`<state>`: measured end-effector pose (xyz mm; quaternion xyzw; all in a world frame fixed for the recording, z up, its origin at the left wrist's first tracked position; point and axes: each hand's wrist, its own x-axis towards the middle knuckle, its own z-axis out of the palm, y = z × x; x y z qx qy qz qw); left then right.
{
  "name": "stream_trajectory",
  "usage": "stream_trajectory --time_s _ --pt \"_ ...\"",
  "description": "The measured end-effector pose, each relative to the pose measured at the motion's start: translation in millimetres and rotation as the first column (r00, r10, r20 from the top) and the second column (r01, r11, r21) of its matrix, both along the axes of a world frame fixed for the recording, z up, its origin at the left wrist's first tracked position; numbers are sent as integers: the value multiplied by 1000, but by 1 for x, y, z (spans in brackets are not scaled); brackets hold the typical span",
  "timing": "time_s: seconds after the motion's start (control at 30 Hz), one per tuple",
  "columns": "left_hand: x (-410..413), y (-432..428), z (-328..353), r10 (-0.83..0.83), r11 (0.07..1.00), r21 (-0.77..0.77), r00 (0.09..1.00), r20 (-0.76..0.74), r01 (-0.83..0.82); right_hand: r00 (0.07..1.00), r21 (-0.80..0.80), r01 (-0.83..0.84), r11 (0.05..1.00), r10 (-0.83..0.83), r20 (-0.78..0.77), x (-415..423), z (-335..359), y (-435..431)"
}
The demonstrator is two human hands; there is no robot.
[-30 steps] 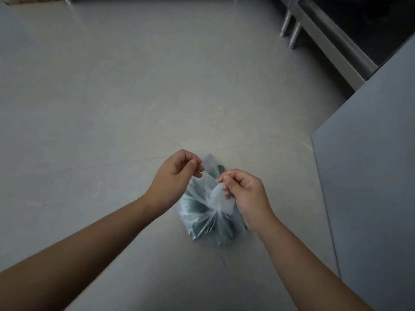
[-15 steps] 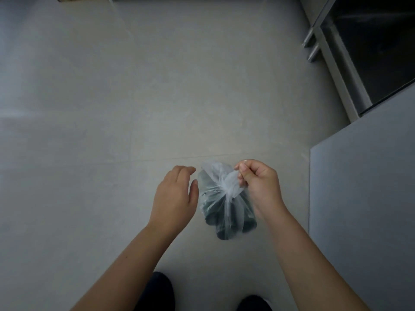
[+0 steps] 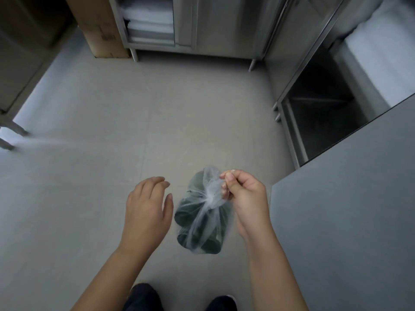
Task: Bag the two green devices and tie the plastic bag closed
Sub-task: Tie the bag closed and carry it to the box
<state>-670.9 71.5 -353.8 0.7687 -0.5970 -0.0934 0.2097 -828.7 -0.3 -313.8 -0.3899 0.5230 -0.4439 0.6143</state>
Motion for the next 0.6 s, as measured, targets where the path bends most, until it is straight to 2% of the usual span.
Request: stream_trajectory --time_s 0.3,0.6 --pt "52 38 118 44 988 -152 995 94 -29 998 -173 -36 984 45 46 35 147 25" --pt "115 73 178 44 985 -169 984 171 -14 998 -237 -62 969 60 -15 92 207 56"
